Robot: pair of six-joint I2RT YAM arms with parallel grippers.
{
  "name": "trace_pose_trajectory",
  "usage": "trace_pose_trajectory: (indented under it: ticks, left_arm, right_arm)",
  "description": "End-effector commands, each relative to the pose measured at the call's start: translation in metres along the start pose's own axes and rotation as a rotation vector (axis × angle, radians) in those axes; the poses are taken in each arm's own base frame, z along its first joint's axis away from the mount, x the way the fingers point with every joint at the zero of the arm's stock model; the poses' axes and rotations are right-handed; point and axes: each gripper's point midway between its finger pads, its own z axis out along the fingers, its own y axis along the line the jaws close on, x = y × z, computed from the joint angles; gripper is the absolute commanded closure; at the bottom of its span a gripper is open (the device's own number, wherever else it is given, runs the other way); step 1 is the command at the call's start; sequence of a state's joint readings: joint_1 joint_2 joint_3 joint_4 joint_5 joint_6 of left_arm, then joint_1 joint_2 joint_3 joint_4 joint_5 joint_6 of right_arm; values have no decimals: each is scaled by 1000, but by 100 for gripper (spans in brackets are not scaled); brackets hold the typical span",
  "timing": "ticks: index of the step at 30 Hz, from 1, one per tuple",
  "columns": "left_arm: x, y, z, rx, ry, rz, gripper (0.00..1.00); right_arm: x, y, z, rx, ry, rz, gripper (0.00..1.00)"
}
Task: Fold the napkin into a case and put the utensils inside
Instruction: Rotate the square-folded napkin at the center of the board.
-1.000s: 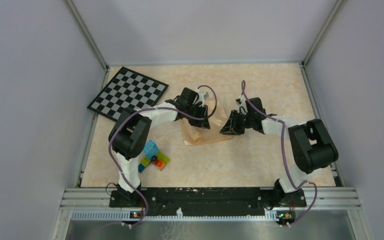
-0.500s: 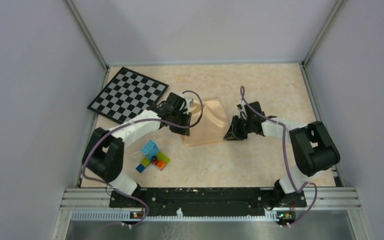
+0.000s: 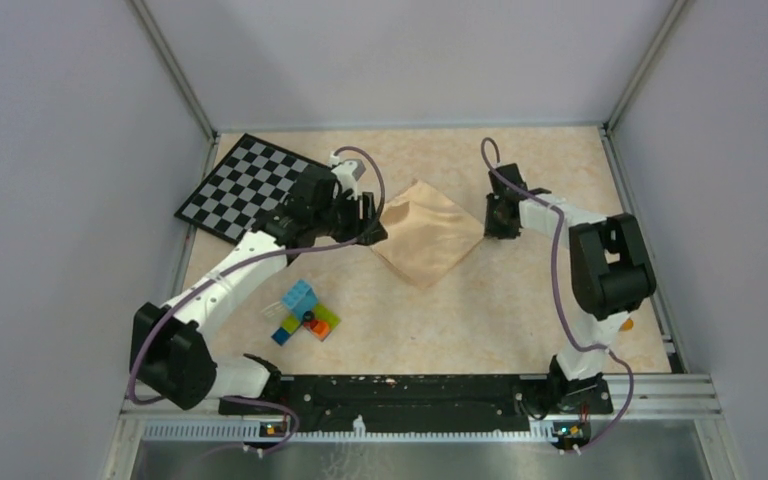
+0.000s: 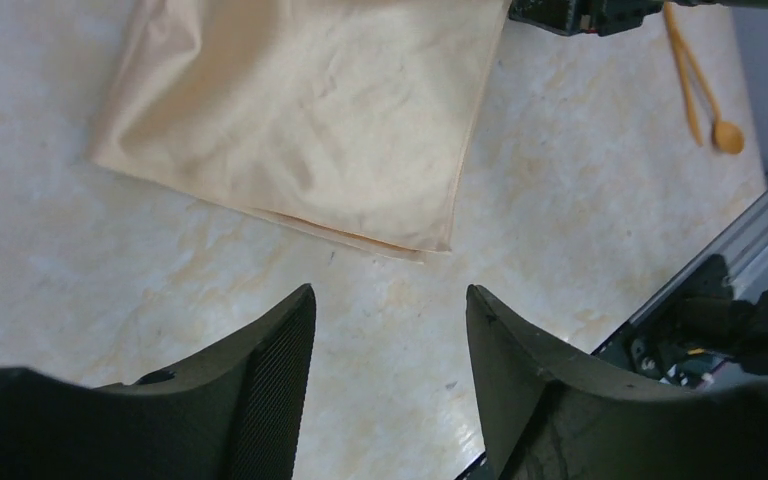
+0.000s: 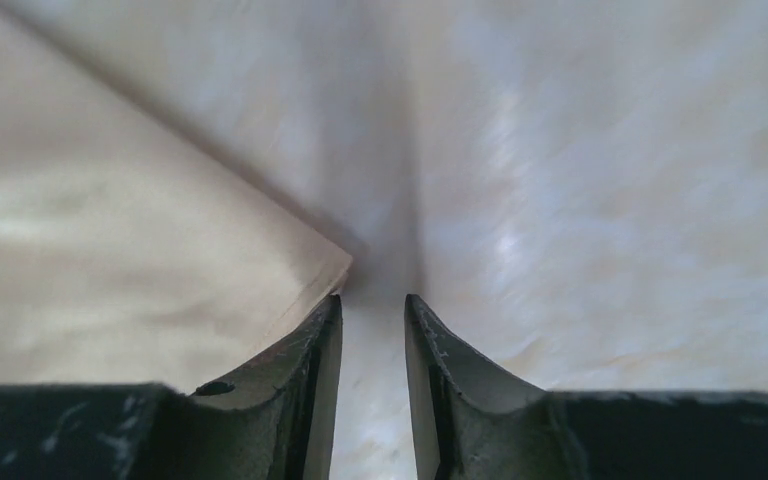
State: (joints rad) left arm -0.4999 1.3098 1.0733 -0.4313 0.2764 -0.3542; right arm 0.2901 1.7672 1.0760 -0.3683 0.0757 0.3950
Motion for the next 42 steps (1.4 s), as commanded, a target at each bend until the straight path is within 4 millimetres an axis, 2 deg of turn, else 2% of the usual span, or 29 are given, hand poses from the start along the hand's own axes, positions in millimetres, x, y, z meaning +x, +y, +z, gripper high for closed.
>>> trace_pose_trajectory:
  ticks: [1, 3, 5, 7, 11, 14, 17, 22, 25, 28, 30, 32, 34, 36, 38, 40, 42]
  left_arm:
    - [-40, -20, 31, 170, -66, -91, 37]
    - [-46, -11, 53, 174, -33, -109, 34]
    - [-49, -1, 78, 172, -1, -108, 30]
    - [-51, 3, 104, 195, 41, -86, 27]
    - [-51, 21, 148, 166, 104, -73, 31]
    - [-41, 38, 163, 103, 121, -49, 32]
    - [-17, 42, 168, 90, 170, -67, 33]
    - [41, 48, 157, 33, 232, -156, 31]
    - [69, 44, 143, 13, 262, -171, 29]
    - [76, 24, 122, 59, 269, -169, 28]
    - [63, 6, 105, 117, 244, -164, 26]
    - [31, -14, 84, 182, 158, -130, 22]
    - [-1, -19, 74, 193, 80, -129, 17]
    - [-29, -4, 73, 160, 16, -140, 15]
    - [-51, 18, 77, 136, -23, -188, 18]
    - [-65, 30, 87, 185, -47, -223, 24]
    - [-74, 32, 103, 251, -49, -240, 30]
  right_arm:
    - [-69, -50, -17, 334, -93, -160, 65]
    - [-90, -4, -40, 140, -151, -167, 50]
    - [-86, 35, -58, -77, -168, -143, 38]
    - [-75, 63, -68, -258, -160, -108, 31]
    - [-47, 94, -61, -479, -93, -54, 31]
    - [-35, 109, -51, -580, -35, -27, 43]
    - [-32, 106, -36, -571, -13, -9, 52]
    - [-24, 78, 0, -455, 25, 3, 58]
    - [-25, 57, 17, -338, 14, -66, 59]
    - [-26, 39, 29, -243, 23, -172, 59]
    - [-28, 31, 29, -201, 36, -217, 58]
    - [-30, 32, 19, -205, 34, -224, 55]
    - [-32, 45, 1, -271, 15, -193, 46]
    - [-31, 65, -24, -361, -5, -162, 37]
    - [-20, 85, -41, -425, -6, -159, 31]
    - [-8, 93, -48, -415, 1, -150, 29]
    - [0, 99, -50, -443, 6, -115, 29]
